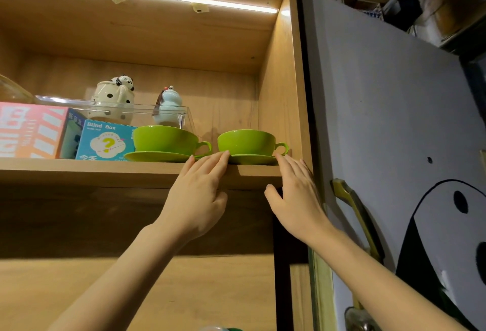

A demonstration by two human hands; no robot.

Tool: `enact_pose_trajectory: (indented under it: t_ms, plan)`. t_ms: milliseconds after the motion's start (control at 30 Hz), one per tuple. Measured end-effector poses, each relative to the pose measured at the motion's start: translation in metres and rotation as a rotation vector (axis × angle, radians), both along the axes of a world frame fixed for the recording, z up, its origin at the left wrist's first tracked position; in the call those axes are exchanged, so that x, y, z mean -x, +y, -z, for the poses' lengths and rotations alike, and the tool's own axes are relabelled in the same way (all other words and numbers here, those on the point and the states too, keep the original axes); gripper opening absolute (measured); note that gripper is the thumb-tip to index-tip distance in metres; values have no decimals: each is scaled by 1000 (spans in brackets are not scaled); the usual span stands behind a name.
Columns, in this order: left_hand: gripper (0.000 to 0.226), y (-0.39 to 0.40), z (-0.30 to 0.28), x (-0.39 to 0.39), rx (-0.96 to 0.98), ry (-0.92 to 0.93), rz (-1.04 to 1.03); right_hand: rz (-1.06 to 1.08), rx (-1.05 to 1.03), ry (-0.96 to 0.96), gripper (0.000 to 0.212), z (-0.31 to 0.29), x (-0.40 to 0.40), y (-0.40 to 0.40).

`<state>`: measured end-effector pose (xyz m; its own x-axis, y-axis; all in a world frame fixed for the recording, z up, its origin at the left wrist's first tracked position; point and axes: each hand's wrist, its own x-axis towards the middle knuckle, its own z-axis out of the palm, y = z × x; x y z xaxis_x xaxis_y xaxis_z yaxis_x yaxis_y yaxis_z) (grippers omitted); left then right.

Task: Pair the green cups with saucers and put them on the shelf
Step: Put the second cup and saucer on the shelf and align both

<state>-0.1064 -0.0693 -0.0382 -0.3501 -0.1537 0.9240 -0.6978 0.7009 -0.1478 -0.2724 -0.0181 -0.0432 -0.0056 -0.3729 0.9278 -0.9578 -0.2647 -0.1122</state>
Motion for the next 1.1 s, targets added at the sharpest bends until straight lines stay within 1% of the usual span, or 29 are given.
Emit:
enact_pose_trajectory:
  t_ms: [267, 333, 367, 400, 467, 533, 567, 633, 733, 1100]
  plan:
    - [73, -3, 1, -3, 24, -58, -29, 39, 8, 36, 65, 1, 2, -3]
    - [76, -3, 5, -5, 60, -80, -89, 40, 4, 51, 68, 1, 3, -1]
    - [77, -4, 8, -7, 114, -78, -155, 40, 3, 74, 70, 1, 4, 0]
    - [78, -6, 13, -11, 162, -57, -238, 45, 2, 112, 72, 1, 5, 1]
    - [80, -12, 19, -22, 202, 75, -359, 72, -16, 183, 75, 1, 7, 3]
    - [81, -18, 22, -36, 169, 187, -421, 107, -47, 215, 75, 1, 7, 4]
    - [82, -21, 23, -42, 151, 205, -438, 121, -56, 224, 76, 1, 7, 5]
    - [86, -26, 25, -50, 128, 190, -469, 137, -61, 233, 76, 1, 6, 5]
    - [83, -27, 25, -53, 112, 168, -489, 157, -64, 234, 76, 2, 5, 4]
    - [83, -28, 26, -54, 151, 174, -549, 186, -88, 226, 77, 3, 2, 3]
